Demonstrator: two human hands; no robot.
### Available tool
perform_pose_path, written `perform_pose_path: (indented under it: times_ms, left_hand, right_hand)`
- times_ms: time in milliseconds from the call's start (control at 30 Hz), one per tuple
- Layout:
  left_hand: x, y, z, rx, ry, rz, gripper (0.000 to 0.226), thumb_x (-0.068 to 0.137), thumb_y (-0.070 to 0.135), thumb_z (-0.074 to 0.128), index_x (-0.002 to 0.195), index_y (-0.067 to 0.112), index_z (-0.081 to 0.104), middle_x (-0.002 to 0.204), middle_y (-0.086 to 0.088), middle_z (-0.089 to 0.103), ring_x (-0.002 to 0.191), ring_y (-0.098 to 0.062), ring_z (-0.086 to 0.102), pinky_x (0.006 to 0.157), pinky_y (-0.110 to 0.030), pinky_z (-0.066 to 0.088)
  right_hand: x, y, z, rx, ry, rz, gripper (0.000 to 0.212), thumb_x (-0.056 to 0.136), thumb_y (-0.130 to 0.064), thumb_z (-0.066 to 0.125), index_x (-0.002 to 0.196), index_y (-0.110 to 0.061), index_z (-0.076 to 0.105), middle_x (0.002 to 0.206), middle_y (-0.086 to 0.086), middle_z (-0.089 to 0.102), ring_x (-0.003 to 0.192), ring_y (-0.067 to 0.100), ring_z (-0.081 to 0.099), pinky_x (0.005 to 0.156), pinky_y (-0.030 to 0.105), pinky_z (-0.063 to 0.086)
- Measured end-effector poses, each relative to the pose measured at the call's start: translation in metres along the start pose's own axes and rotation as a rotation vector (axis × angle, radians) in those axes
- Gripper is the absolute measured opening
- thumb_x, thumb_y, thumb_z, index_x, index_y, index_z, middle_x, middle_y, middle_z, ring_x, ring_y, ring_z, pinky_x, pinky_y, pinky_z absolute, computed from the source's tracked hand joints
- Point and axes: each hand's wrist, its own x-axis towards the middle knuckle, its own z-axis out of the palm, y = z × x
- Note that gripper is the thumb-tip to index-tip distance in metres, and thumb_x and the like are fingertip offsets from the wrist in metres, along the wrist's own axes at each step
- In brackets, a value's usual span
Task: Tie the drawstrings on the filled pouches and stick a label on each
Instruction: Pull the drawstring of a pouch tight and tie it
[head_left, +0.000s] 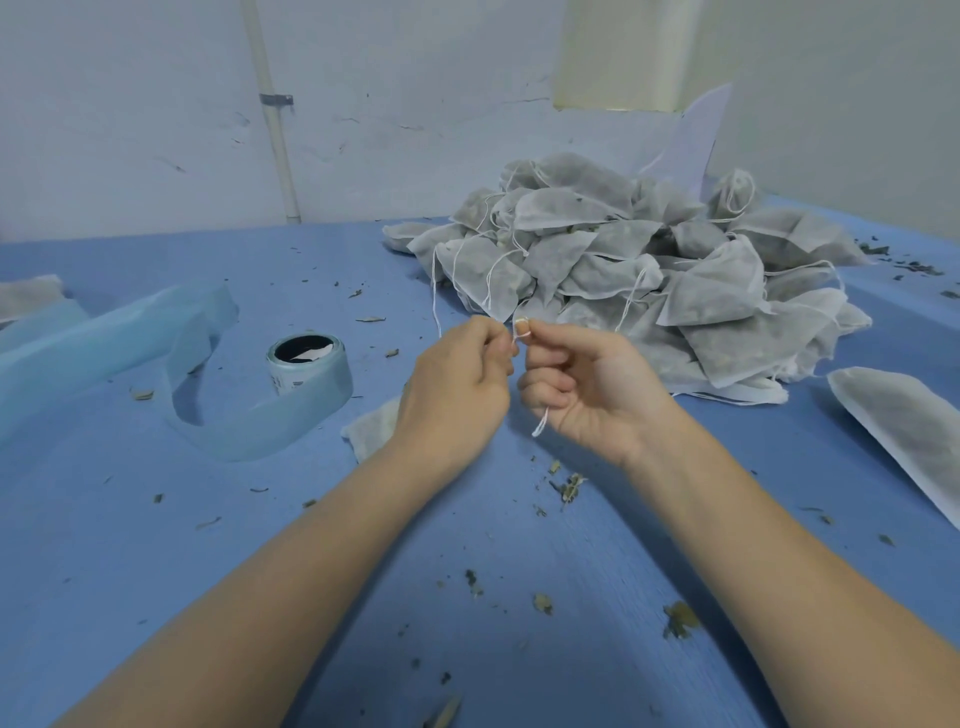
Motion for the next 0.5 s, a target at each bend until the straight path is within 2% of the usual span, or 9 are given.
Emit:
perform_pose_path:
  times_ms: [67, 133, 167, 267, 333, 400, 467, 500]
  left_hand:
    - [-0.0019, 0.0003, 0.0019, 0.037, 0.000, 0.027, 0.014, 0.098, 0.022, 0.042, 0.086, 0.024, 0.048, 0.077, 0.015, 0.055, 0.081, -0.012, 0.054, 0.076, -0.031, 0.043]
    - [-0.0022, 0.0011, 0.0033, 0.045, 0.016, 0.048, 0.007, 0.097, 0.020, 0.044, 0.092, 0.022, 0.048, 0.082, 0.014, 0.057, 0.086, -0.014, 0.056, 0.080, -0.034, 0.044]
    - [-0.0024, 0.0013, 0.0037, 0.027, 0.036, 0.058, 0.005, 0.096, 0.018, 0.046, 0.097, 0.022, 0.049, 0.087, 0.014, 0.058, 0.088, -0.013, 0.057, 0.081, -0.032, 0.043]
    - [-0.0022, 0.0055, 0.0025, -0.078, 0.145, 0.111, 0.027, 0.084, 0.017, 0.054, 0.109, 0.025, 0.056, 0.098, 0.013, 0.059, 0.087, -0.003, 0.055, 0.079, -0.020, 0.042]
    - [-0.0006, 0.0076, 0.0005, -0.104, 0.224, 0.151, 0.023, 0.081, 0.021, 0.059, 0.103, 0.025, 0.064, 0.099, 0.011, 0.061, 0.086, -0.001, 0.057, 0.080, -0.015, 0.044]
    - [0.0016, 0.0062, -0.0008, -0.082, 0.279, 0.170, 0.012, 0.082, 0.021, 0.068, 0.094, 0.022, 0.071, 0.096, 0.009, 0.063, 0.086, -0.004, 0.059, 0.083, -0.022, 0.047]
    - [0.0037, 0.0049, -0.0026, -0.014, 0.313, 0.192, 0.008, 0.082, 0.020, 0.071, 0.088, 0.017, 0.074, 0.093, 0.003, 0.066, 0.088, -0.011, 0.060, 0.083, -0.028, 0.047]
    - [0.0048, 0.0045, -0.0039, 0.049, 0.334, 0.218, 0.007, 0.081, 0.020, 0.072, 0.085, 0.014, 0.075, 0.091, 0.000, 0.067, 0.089, -0.018, 0.060, 0.082, -0.025, 0.045]
  right_hand:
    - [-0.0002, 0.0009, 0.0008, 0.072, 0.019, 0.010, 0.016, 0.075, -0.009, 0.057, 0.062, -0.005, 0.065, 0.051, -0.006, 0.030, 0.039, 0.004, 0.020, 0.038, 0.014, 0.017]
    - [-0.0007, 0.0017, 0.0017, 0.106, 0.025, 0.015, 0.016, 0.075, -0.009, 0.057, 0.062, -0.005, 0.064, 0.050, -0.007, 0.030, 0.039, 0.004, 0.020, 0.039, 0.014, 0.016]
    - [-0.0009, 0.0020, 0.0022, 0.102, 0.029, 0.014, 0.015, 0.077, -0.009, 0.056, 0.064, -0.005, 0.063, 0.050, -0.007, 0.030, 0.039, 0.004, 0.019, 0.039, 0.013, 0.016]
    - [-0.0009, 0.0020, 0.0033, 0.070, 0.048, 0.013, 0.019, 0.089, -0.011, 0.051, 0.071, -0.007, 0.059, 0.052, -0.007, 0.029, 0.040, 0.003, 0.018, 0.039, 0.013, 0.016]
    - [-0.0010, 0.0012, 0.0030, 0.052, 0.048, -0.001, 0.019, 0.091, -0.011, 0.050, 0.074, -0.008, 0.057, 0.053, -0.007, 0.029, 0.041, 0.003, 0.018, 0.039, 0.013, 0.016]
    - [-0.0012, 0.0007, 0.0029, 0.032, 0.055, -0.022, 0.019, 0.093, -0.010, 0.049, 0.076, -0.007, 0.056, 0.052, -0.007, 0.030, 0.042, 0.003, 0.018, 0.040, 0.013, 0.016]
    - [-0.0012, 0.0011, 0.0034, -0.016, 0.084, -0.059, 0.018, 0.092, -0.009, 0.051, 0.076, -0.006, 0.058, 0.051, -0.007, 0.030, 0.042, 0.003, 0.018, 0.039, 0.013, 0.016]
    - [-0.0012, 0.0019, 0.0035, -0.071, 0.111, -0.097, 0.017, 0.091, -0.007, 0.054, 0.075, -0.006, 0.059, 0.049, -0.007, 0.031, 0.041, 0.004, 0.019, 0.038, 0.013, 0.017]
